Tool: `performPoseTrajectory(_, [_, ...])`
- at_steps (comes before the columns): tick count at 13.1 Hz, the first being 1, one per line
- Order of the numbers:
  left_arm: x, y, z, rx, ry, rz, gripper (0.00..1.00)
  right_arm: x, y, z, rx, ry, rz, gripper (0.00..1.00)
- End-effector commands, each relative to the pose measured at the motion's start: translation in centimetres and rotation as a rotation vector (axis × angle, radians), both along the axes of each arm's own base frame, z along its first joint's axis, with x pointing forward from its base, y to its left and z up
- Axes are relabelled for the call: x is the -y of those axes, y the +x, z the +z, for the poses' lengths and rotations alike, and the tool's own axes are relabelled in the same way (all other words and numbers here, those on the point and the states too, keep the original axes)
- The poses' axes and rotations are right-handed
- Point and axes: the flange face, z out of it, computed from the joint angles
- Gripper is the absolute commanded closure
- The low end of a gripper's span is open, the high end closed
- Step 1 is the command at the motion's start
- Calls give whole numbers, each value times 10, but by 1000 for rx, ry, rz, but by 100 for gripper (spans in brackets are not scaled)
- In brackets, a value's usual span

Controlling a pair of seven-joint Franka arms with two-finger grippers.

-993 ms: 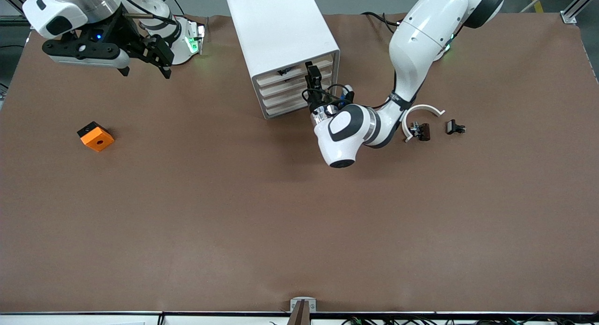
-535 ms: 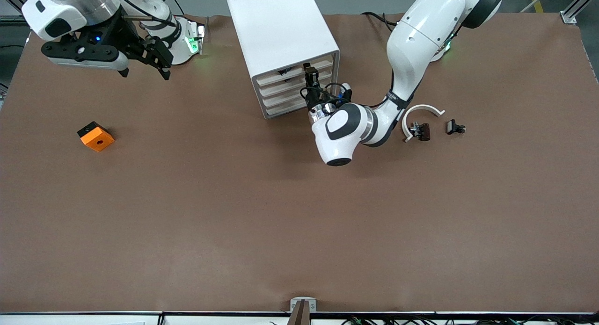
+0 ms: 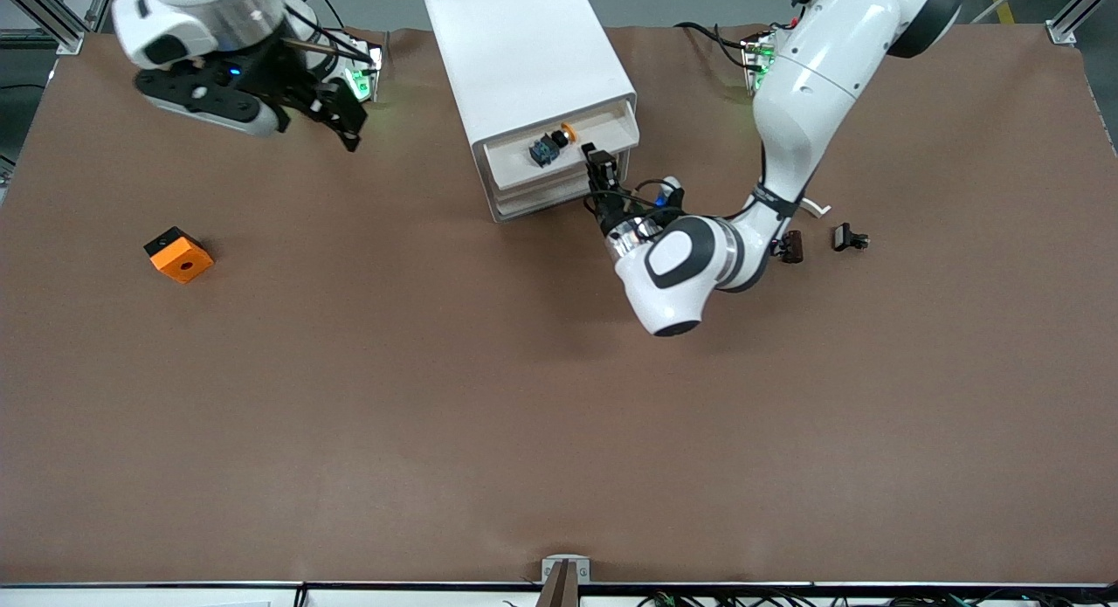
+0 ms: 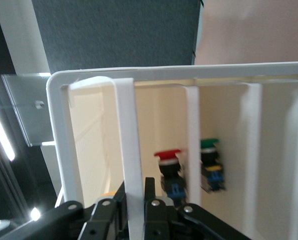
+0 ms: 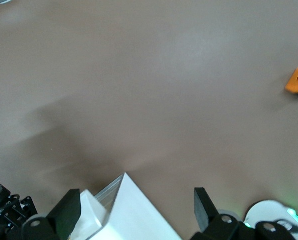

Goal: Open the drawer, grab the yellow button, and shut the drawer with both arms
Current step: 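Pull the drawer open with the left gripper while the right gripper reaches in, then grasp the yellow-capped button inside the drawer with the right gripper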

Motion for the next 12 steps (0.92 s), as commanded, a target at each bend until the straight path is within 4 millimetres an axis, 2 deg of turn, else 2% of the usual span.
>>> performPoseTrajectory(1, [-21, 25, 6, 31, -18, 47, 100, -56, 3, -17, -18, -17, -98, 0])
performPoseTrajectory(3, [-40, 46, 8, 52, -21, 92, 100, -102, -3, -35, -16, -30, -153, 0])
performPoseTrajectory(5, [-54, 63, 14, 89, -11, 122, 100, -139, -7, -56, 2, -21, -192, 0])
performPoseTrajectory(8, [-66, 75, 16, 111, 3, 144, 100, -176, -11, -85, 24, -2, -246, 0])
performPoseTrajectory(9, [-68, 76, 17, 113, 4, 147, 80, -184, -8, -97, 27, 0, -263, 0])
performPoseTrajectory(11, [-71, 81, 24, 134, 6, 149, 15, -201, -7, -119, 31, 2, -277, 0])
performPoseTrajectory(12, [-79, 88, 26, 141, 7, 163, 0, -206, -3, -131, 34, 2, -307, 0])
